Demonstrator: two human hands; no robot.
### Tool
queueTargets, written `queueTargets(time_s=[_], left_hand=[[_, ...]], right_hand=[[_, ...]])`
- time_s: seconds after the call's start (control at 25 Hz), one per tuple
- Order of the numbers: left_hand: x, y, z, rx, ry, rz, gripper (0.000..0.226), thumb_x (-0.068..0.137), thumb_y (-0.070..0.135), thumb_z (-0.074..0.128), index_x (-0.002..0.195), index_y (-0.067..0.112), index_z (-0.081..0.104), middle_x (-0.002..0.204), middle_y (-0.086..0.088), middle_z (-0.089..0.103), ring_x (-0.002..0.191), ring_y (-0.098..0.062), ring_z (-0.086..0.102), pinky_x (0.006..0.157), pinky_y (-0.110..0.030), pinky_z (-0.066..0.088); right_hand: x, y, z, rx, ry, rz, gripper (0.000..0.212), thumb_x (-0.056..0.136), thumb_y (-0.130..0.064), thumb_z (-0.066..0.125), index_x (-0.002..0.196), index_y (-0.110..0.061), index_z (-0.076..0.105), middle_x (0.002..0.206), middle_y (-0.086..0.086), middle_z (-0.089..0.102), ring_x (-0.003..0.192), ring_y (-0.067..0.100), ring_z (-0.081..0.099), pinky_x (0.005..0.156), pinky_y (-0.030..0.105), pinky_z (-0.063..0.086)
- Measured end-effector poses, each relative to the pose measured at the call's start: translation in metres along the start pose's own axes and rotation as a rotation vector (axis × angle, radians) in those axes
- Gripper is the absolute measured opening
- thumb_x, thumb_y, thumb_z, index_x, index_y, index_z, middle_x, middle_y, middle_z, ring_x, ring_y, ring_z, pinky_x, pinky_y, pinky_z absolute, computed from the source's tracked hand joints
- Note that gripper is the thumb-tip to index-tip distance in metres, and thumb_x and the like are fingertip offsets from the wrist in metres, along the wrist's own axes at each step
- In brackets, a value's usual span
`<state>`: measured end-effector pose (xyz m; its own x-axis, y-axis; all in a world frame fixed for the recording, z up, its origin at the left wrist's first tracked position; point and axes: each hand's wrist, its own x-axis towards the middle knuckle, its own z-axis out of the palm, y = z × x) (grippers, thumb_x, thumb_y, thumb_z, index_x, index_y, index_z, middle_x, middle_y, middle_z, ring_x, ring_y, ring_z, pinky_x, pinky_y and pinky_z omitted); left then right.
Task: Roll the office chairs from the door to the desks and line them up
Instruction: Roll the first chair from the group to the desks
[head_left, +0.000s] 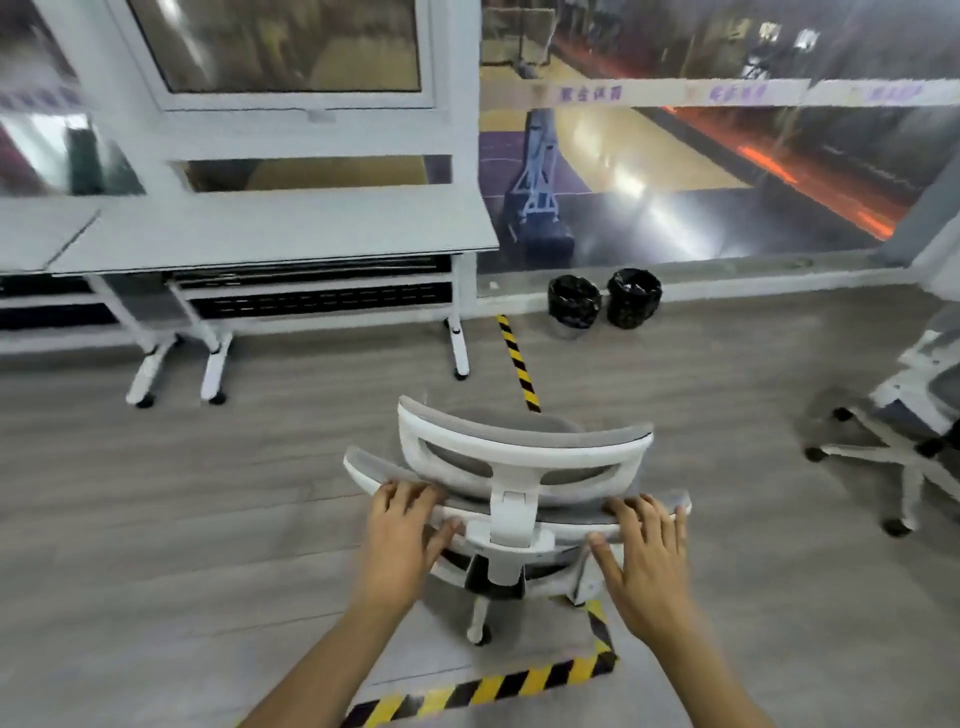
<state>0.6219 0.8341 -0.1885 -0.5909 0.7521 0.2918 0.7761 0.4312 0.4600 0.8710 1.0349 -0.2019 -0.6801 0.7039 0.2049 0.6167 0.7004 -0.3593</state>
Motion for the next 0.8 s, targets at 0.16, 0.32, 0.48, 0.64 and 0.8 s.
queueTargets(time_s=[0.16, 0.32, 0.48, 0.64, 0.8], left_hand=[[-0.066, -0.12, -0.08, 0.037, 0.133, -0.148, 0.034, 0.093, 0.051, 0.052, 0.111, 0.026, 0.066, 0.112, 0.002, 0.059, 0.11, -0.027, 0.048, 0.098, -0.04, 0.043], [-0.126, -0.229, -0.156, 0.077, 0.259, -0.282, 0.03, 0.093, 0.047, 0.055, 0.105, 0.022, 0.065, 0.109, 0.0, 0.058, 0.11, -0.028, 0.048, 0.104, -0.032, 0.032], [-0.177, -0.334, -0.229, 0.146, 0.369, -0.399, 0.03, 0.094, 0.046, 0.057, 0.103, 0.018, 0.066, 0.103, -0.003, 0.058, 0.107, -0.031, 0.051, 0.101, -0.041, 0.039], [-0.215, -0.431, -0.298, 0.217, 0.464, -0.512, 0.026, 0.094, 0.043, 0.061, 0.106, 0.02, 0.065, 0.103, 0.0, 0.057, 0.107, -0.026, 0.051, 0.102, -0.038, 0.04], [-0.246, -0.521, -0.365, 0.253, 0.518, -0.716, 0.028, 0.091, 0.043, 0.064, 0.11, 0.023, 0.065, 0.114, 0.004, 0.059, 0.119, -0.027, 0.046, 0.104, -0.038, 0.041]], right_hand=[[0.008, -0.138, 0.061, 0.023, -0.061, -0.171, 0.058, 0.099, -0.062, 0.034, 0.133, -0.02, 0.055, 0.137, 0.001, 0.049, 0.142, 0.028, 0.036, 0.123, 0.055, 0.008], [0.02, -0.275, 0.116, 0.054, -0.127, -0.349, 0.051, 0.099, -0.06, 0.039, 0.131, -0.022, 0.053, 0.135, -0.002, 0.049, 0.141, 0.026, 0.036, 0.124, 0.053, 0.004], [0.034, -0.414, 0.174, 0.146, -0.189, -0.527, 0.049, 0.098, -0.06, 0.041, 0.13, -0.025, 0.053, 0.134, -0.005, 0.049, 0.14, 0.022, 0.037, 0.124, 0.052, 0.004], [0.055, -0.555, 0.238, 0.232, -0.209, -0.695, 0.049, 0.097, -0.06, 0.042, 0.128, -0.024, 0.055, 0.13, -0.007, 0.051, 0.137, 0.021, 0.039, 0.125, 0.049, 0.002], [0.072, -0.696, 0.296, 0.277, -0.259, -0.811, 0.043, 0.096, -0.058, 0.048, 0.125, -0.027, 0.055, 0.126, -0.008, 0.05, 0.137, 0.019, 0.038, 0.124, 0.054, 0.008]])
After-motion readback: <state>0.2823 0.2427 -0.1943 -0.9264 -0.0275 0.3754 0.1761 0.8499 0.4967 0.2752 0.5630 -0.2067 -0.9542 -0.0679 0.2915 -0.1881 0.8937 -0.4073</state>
